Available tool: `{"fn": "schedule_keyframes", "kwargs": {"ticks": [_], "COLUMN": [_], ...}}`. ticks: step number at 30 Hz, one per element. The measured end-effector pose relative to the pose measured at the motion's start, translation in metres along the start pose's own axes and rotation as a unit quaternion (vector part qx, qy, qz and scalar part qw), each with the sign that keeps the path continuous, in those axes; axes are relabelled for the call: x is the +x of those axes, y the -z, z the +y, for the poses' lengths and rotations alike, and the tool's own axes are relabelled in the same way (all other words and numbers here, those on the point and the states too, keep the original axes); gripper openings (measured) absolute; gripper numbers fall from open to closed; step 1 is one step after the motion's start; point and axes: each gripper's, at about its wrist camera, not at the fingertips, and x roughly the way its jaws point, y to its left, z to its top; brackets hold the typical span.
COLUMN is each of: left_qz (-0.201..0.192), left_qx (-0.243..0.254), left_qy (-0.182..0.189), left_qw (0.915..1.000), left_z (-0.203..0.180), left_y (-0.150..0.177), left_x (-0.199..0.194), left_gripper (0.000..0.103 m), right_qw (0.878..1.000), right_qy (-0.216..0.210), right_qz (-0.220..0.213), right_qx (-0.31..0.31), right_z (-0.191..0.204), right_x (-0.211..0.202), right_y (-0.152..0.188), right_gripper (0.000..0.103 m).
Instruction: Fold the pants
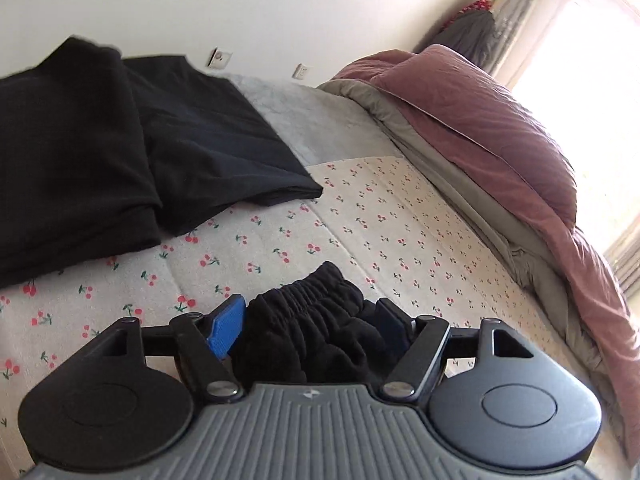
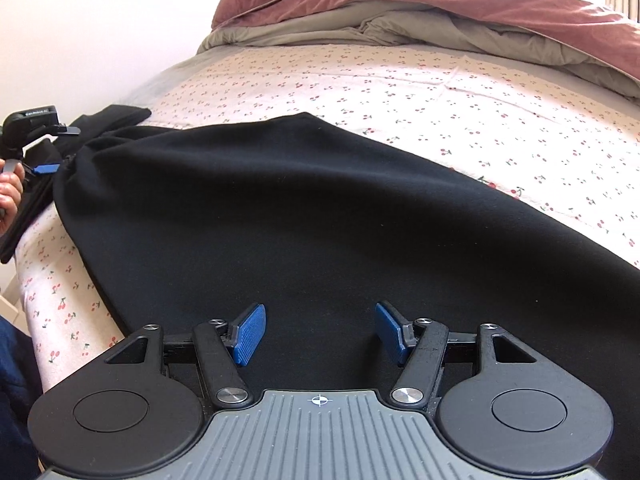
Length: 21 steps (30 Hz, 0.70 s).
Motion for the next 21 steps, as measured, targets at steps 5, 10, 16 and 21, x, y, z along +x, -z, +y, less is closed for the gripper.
{"fn": "schedule_keyframes", "kwargs": {"ticks": [5, 10, 16, 21], "left_qz": [-0.076, -0.194, -0.049, 0.062], "left_qx": [0.132, 0.128, 0.124, 0.283], "left_qy": [-0.011, -0.075, 0.041, 0.11], "left_qw": [0.9883, 0.9698, 0.9903, 0.9508], "left_z": [-0.065, -0.076, -0.077, -0.134], "left_y": [0.021, 0.014, 0.018, 0.09], "left_x": [-0.024, -0.044, -0.012, 0.015], "left_gripper": [0.077, 0.079, 0.079, 0.079], "right_qw": [1.0, 1.0, 1.0, 1.0], "right_qy": [0.014, 0.015, 0.018, 0.012], "right_qz": [0.019, 0.019, 0.019, 0.019], "right_qx": [0.002, 0.008, -0.009, 0.002], "right_z": [-0.009, -0.013, -0.009, -0.013], "right_x": [0.003, 0.003, 0.003, 0.001], "right_y": [0.006, 0.008, 0.013, 0.011], "right_gripper": [0.061, 0.061, 0.069, 0.07]}}
